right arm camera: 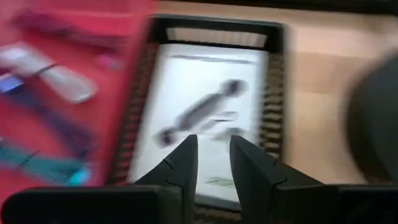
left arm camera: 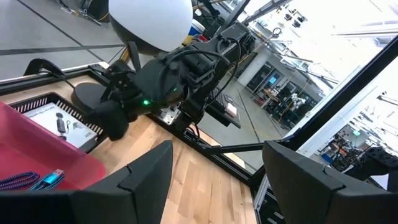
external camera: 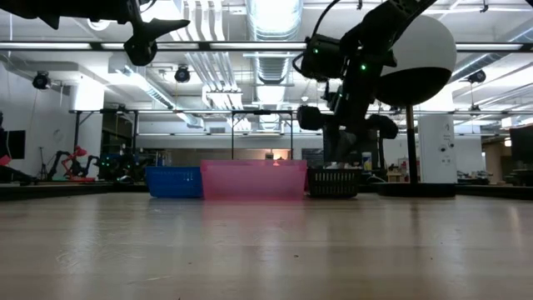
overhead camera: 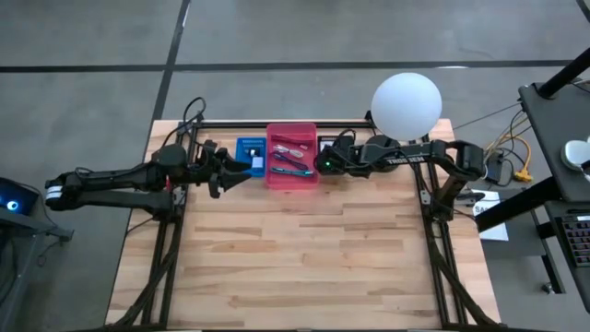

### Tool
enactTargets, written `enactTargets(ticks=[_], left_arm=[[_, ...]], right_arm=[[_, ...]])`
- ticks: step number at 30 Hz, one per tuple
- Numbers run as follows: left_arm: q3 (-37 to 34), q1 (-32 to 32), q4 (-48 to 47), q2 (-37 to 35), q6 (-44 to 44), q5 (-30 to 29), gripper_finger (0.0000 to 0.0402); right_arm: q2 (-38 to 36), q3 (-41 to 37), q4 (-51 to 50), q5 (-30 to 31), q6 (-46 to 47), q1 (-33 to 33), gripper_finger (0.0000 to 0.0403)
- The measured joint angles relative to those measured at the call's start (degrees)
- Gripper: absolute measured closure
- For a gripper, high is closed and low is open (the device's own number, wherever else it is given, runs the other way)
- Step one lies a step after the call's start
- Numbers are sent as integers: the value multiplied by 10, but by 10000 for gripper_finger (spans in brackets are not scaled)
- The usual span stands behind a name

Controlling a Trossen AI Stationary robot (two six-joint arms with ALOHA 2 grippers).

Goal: Pick and place items into bin
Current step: Return to Home Position

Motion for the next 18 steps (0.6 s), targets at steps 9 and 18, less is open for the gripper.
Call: enactTargets(ticks=[9, 18], left_arm=[[1, 0, -6, -2, 0, 1, 169], [1, 0, -1, 2, 15, 47, 169]], right_arm=[[-66, 0, 226, -127, -359, 115, 318], [-180, 0, 325, -384, -440, 210, 344]])
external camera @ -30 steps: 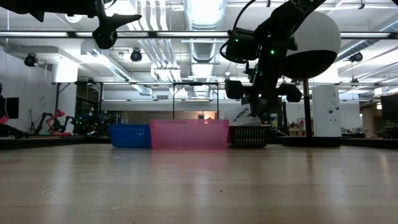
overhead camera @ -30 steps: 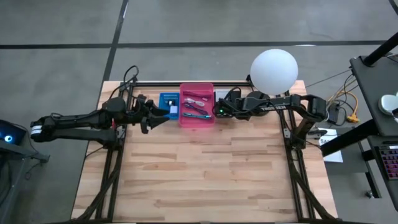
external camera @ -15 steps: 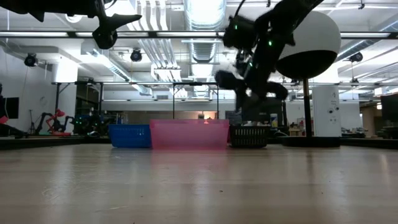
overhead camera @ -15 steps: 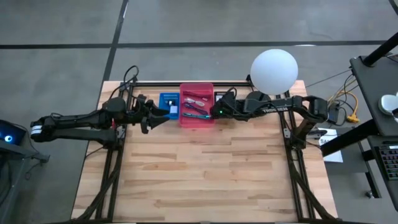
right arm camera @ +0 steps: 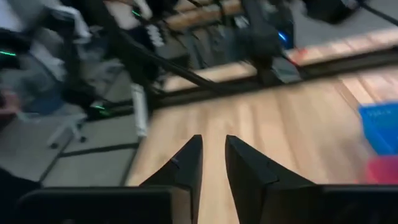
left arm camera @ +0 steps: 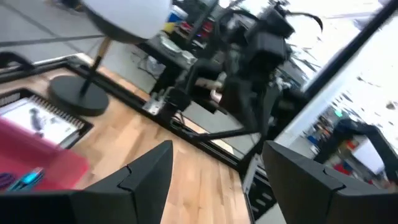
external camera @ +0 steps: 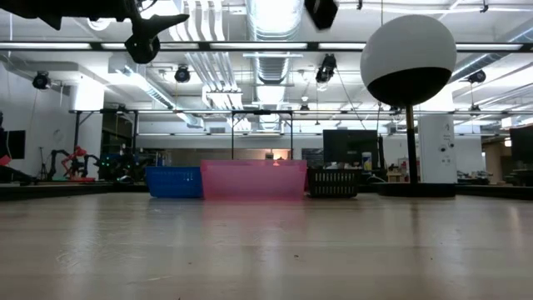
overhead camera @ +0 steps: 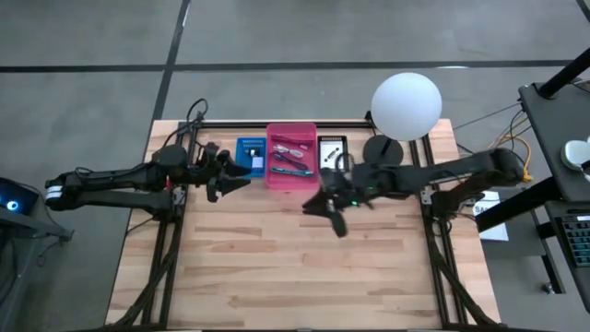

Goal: Pick and place items into bin
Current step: Return to Home Position

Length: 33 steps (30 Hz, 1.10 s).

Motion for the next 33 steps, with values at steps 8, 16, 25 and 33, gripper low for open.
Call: enactTargets(ticks=[8, 16, 25, 33], left_arm=[[0, 0, 76, -33, 96, -8, 170], [0, 0, 118, -32, 323, -4, 237], [0, -6, 115, -15, 316, 23, 377], [-4, -25, 68, -22, 347, -7, 400]], right_arm=[[-173, -91, -45, 114, -30, 60, 355], [-368, -249, -43, 160, -37, 64, 356], [-553, -350, -45, 173, -113, 64, 370], [-661, -398, -138, 199, -123, 64, 388]])
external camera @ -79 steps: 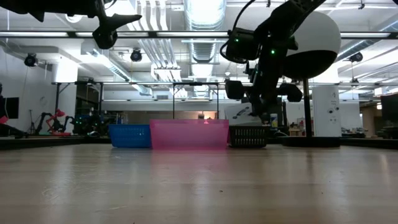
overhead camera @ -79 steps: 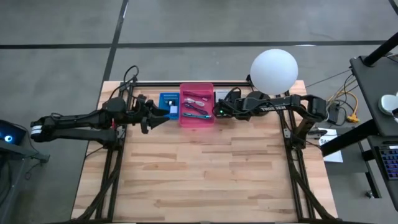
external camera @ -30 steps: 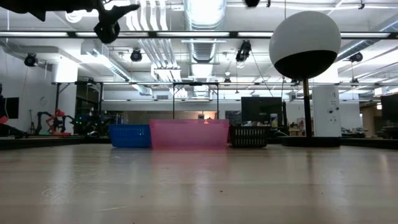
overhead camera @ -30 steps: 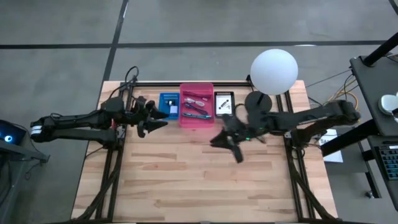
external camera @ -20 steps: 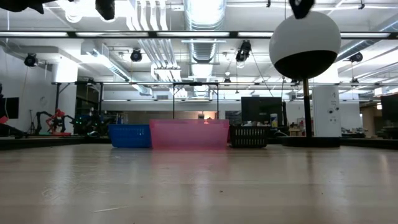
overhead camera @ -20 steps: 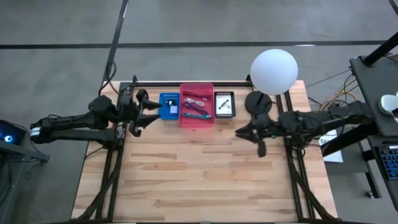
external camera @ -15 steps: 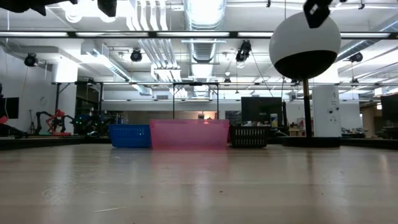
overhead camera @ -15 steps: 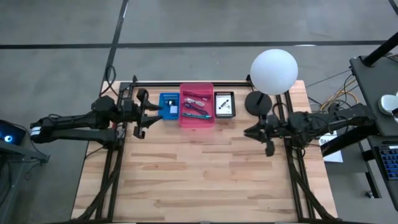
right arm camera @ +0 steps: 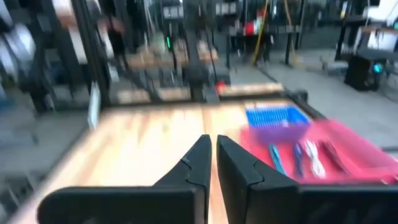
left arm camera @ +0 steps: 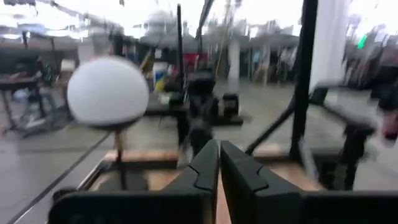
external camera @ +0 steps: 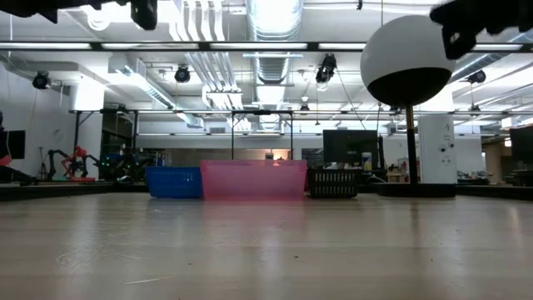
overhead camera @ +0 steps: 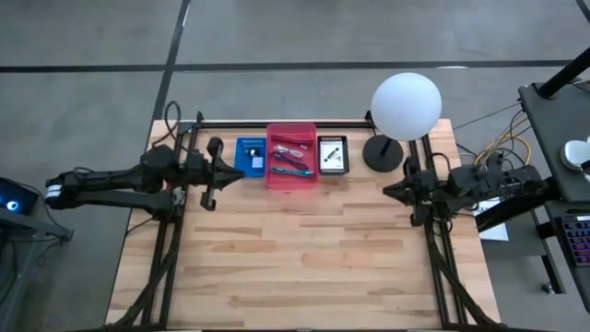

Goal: Pick and place items into bin
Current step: Return to Home Position

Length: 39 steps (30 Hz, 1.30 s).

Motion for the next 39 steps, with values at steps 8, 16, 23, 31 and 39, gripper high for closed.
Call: enactTargets(ticks=[8, 16, 23, 31, 39], left_arm=[[-64, -10, 43, -24, -2, -5, 401], [-169, -14, 35, -122, -21, -63, 401], [-243, -14, 37, -230, -22, -71, 402], [-300, -14, 35, -322, -36, -105, 402], [-310, -14, 31, -343, -36, -106, 402]], right_arm=[[-22, -13, -23, 6, -62, 0, 391], [-64, -36, 4, 21, -38, 0, 391], [-125, -48, 4, 41, -20, 0, 392], [-138, -62, 11, 62, -2, 0, 392], [-139, -185, 186, 47, 36, 0, 392]])
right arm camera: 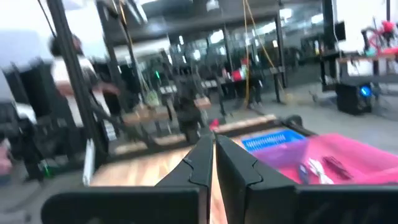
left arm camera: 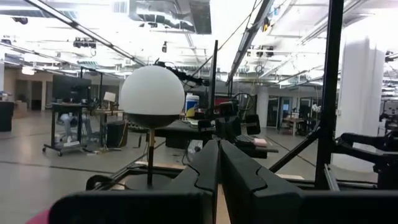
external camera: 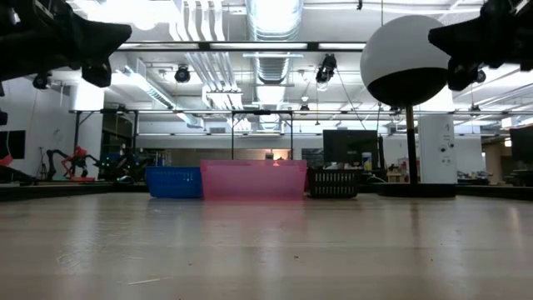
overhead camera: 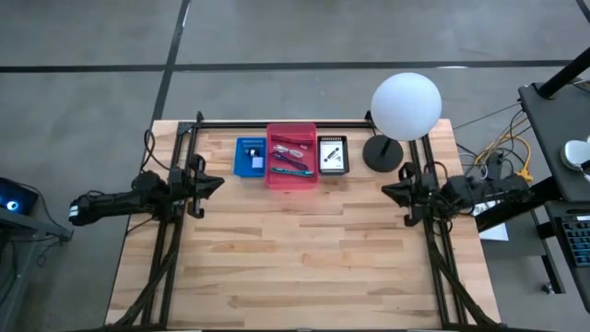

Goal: Pick and place items into bin
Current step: Return to Home Position

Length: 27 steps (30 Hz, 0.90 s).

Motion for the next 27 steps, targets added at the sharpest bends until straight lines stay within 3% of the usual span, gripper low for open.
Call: enactTargets(ticks=[2, 7, 12, 16, 27], left_arm=[[0, 0, -2, 3, -4, 5, 402], [0, 0, -19, 9, -63, 18, 401], [0, 0, -44, 2, -59, 44, 401], [-1, 0, -107, -4, -59, 46, 401], [-1, 0, -157, -4, -29, 48, 401]], right_arm=[[0, -36, 65, -7, 7, 0, 392], [0, -36, 8, -28, 24, 0, 394], [-5, -36, 9, -28, 19, 0, 394], [-5, -36, 8, -28, 31, 0, 394], [5, -36, -38, -29, 45, 0, 394]])
